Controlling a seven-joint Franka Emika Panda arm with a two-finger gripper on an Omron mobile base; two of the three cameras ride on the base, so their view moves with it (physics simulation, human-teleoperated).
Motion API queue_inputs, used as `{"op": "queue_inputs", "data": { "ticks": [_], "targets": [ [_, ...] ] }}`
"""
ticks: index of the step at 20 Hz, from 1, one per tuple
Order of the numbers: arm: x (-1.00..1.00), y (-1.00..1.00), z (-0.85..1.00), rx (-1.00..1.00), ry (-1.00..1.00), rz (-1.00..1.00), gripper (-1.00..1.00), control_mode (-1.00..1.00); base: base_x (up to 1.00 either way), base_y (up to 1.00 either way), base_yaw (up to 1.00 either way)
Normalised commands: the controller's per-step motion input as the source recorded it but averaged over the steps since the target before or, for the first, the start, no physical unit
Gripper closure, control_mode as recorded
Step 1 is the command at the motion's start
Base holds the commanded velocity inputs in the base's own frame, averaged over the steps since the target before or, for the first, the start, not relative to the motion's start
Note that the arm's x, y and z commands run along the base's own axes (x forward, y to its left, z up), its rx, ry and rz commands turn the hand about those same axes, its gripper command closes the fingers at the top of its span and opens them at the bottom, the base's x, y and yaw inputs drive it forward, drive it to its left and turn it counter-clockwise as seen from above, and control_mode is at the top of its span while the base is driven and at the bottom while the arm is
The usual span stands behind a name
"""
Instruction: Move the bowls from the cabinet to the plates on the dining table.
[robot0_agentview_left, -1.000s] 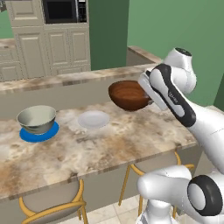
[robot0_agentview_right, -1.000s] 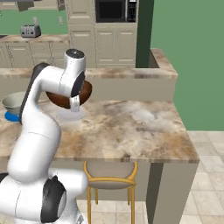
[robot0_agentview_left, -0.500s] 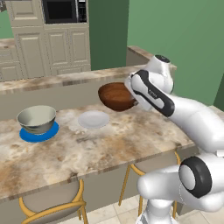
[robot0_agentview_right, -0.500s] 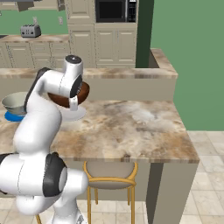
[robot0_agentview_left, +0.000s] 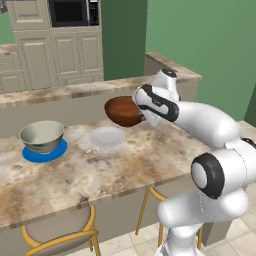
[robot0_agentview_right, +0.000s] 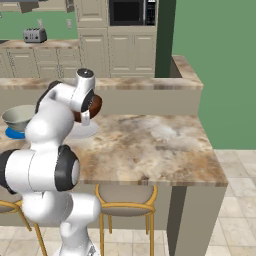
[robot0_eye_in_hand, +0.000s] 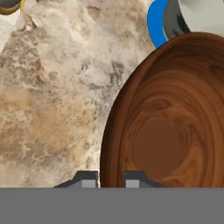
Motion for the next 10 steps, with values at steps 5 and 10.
{"op": "queue_inputs", "data": {
  "ticks": [5,10],
  "targets": [
    [0.52,0.14,-0.28,0.00,0.00,0.01,1.00,-1.00,0.00,0.00,0.00],
    [0.43,0.16,-0.21,0.00,0.00,0.00,1.00,-1.00,0.00,0.00,0.00]
  ]
}}
